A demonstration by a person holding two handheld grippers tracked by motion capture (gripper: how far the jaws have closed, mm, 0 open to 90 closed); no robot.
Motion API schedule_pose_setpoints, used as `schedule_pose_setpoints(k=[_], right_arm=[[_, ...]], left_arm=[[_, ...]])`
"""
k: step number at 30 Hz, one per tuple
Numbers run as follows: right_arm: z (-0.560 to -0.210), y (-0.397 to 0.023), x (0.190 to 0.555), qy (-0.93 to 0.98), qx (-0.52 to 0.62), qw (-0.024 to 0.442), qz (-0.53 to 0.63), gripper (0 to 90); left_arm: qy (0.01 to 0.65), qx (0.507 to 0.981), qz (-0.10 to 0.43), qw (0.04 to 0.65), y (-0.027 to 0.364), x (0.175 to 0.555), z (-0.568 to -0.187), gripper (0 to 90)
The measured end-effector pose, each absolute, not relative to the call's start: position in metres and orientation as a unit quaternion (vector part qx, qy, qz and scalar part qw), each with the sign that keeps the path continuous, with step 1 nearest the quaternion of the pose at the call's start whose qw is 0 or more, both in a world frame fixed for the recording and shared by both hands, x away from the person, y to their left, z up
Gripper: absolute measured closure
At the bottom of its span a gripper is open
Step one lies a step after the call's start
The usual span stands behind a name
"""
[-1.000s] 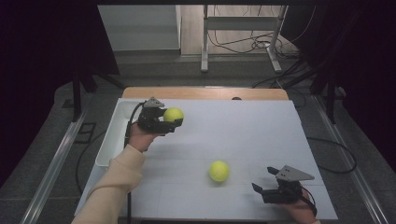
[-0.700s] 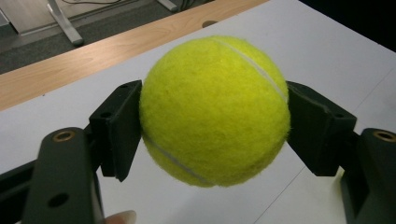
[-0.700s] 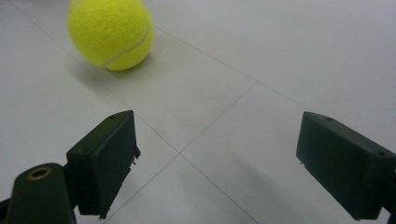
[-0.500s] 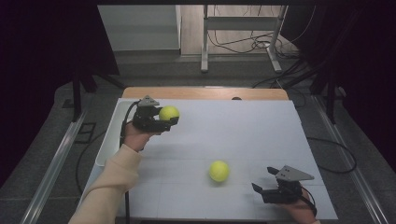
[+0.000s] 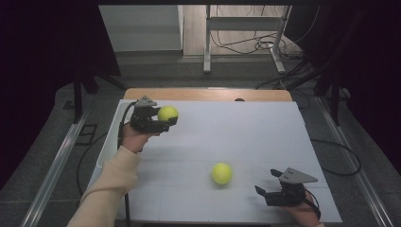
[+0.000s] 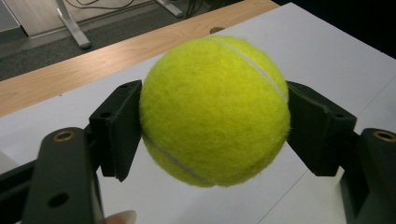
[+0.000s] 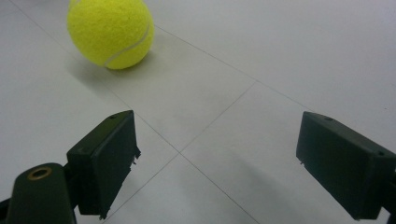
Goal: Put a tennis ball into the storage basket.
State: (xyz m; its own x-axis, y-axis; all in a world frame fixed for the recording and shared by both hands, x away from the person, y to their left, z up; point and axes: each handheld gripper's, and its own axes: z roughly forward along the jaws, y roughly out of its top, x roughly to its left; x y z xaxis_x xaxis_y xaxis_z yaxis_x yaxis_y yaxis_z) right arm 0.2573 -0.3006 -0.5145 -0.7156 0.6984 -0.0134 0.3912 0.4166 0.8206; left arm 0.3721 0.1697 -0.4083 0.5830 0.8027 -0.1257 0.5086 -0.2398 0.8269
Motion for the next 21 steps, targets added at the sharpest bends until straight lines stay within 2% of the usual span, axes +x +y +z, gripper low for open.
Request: schedule_pose_setpoints(k=[21], right_arm=[[-0.515,-0.3,0.258,0.825,0.331,0.179,0.422,13.1]], left_arm=[[0.434,0.762,0.168,0.451,0.181,0.369,-0.405,26.5]])
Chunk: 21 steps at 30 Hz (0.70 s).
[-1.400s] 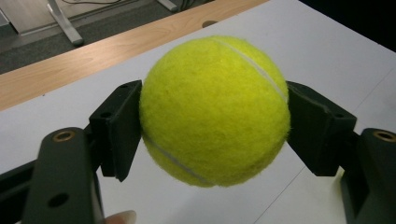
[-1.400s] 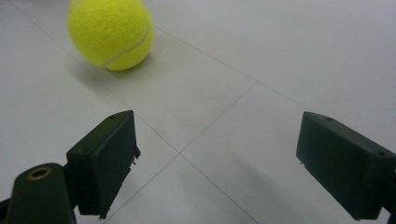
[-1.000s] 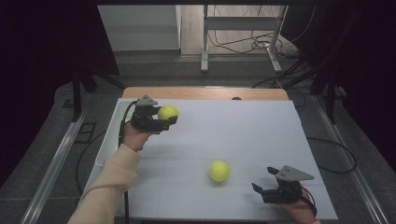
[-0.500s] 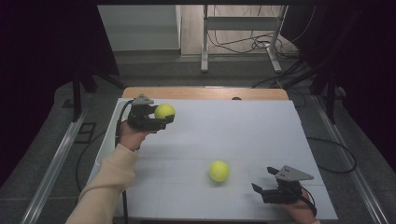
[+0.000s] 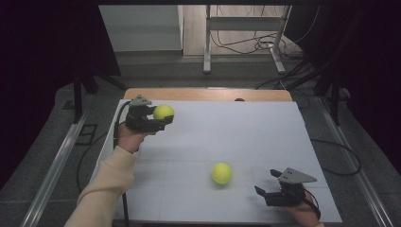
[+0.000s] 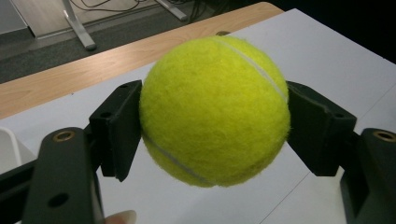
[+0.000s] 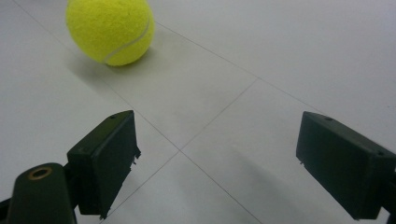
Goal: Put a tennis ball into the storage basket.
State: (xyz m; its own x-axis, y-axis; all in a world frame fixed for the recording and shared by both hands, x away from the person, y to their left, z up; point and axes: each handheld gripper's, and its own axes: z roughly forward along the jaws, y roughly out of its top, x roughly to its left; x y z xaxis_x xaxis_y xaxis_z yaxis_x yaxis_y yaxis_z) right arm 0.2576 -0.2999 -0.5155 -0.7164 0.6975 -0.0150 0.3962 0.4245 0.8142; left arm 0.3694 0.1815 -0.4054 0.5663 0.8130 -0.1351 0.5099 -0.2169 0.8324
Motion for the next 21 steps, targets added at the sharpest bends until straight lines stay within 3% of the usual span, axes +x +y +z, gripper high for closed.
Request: schedule_pose_setpoints(k=[21], right_arm=[[-0.516,-0.2999,0.258,0.826,0.333,0.178,0.417,13.1]], left_arm=[[0.44,0.757,0.169,0.453,0.1896,0.3669,-0.4054,26.4]])
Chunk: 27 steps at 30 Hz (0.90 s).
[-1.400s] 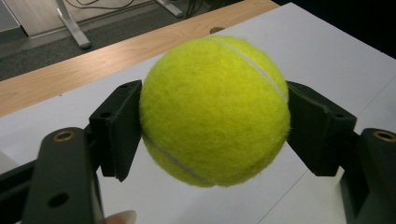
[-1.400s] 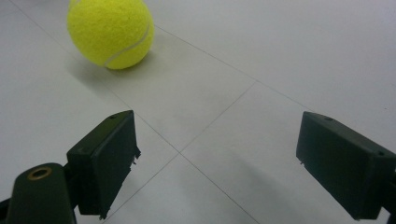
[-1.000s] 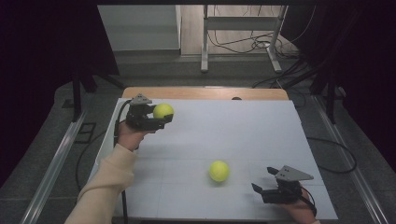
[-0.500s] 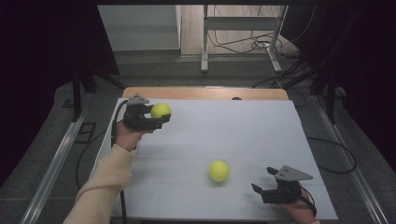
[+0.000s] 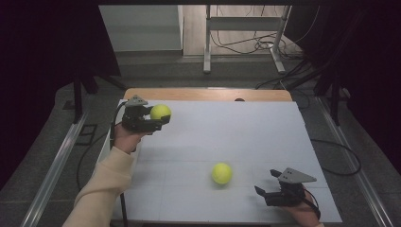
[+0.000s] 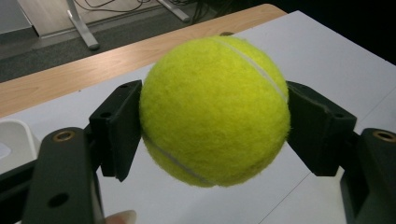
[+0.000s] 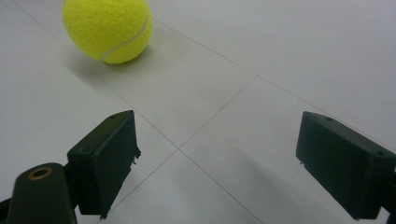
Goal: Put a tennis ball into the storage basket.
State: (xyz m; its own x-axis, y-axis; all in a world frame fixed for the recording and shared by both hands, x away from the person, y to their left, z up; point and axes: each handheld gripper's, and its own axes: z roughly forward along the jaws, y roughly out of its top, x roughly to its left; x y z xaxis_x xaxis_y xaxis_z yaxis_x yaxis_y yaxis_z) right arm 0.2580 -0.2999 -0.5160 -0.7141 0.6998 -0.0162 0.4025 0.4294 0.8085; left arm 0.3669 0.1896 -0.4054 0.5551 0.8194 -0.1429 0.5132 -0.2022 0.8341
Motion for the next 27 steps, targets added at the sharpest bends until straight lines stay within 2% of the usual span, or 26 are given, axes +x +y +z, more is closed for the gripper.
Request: schedule_pose_setpoints(k=[27], right_arm=[[-0.5166,-0.2998,0.2582,0.829,0.334,0.181,0.41,13.1]], left_arm=[[0.447,0.752,0.165,0.455,0.1965,0.3658,-0.4096,26.4]])
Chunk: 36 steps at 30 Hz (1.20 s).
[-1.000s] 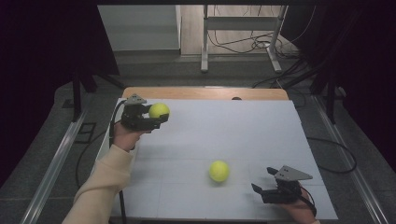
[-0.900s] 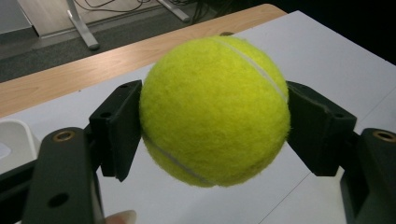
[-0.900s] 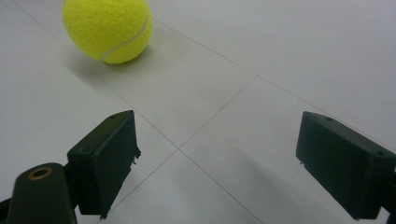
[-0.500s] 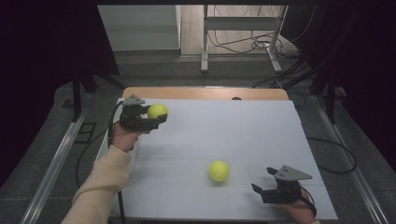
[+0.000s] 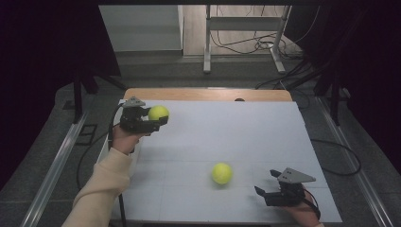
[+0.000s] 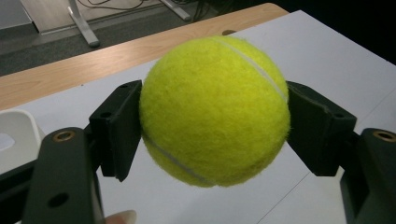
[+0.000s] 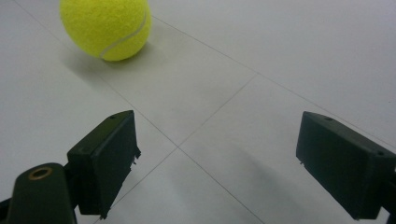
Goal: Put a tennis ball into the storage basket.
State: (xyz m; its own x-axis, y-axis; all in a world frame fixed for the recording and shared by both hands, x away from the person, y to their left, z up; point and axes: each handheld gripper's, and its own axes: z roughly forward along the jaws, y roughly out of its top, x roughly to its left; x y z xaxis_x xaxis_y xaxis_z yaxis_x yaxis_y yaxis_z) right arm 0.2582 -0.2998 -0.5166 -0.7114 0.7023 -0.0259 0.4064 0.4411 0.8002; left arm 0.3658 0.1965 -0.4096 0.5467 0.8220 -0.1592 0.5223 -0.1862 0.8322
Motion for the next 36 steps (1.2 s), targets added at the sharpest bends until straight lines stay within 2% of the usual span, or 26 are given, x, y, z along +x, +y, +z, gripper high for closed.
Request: schedule_pose_setpoints(k=[36], right_arm=[[-0.518,-0.299,0.259,0.83,0.332,0.179,0.41,13.0]], left_arm=[[0.461,0.737,0.161,0.468,0.214,0.352,-0.421,26.6]])
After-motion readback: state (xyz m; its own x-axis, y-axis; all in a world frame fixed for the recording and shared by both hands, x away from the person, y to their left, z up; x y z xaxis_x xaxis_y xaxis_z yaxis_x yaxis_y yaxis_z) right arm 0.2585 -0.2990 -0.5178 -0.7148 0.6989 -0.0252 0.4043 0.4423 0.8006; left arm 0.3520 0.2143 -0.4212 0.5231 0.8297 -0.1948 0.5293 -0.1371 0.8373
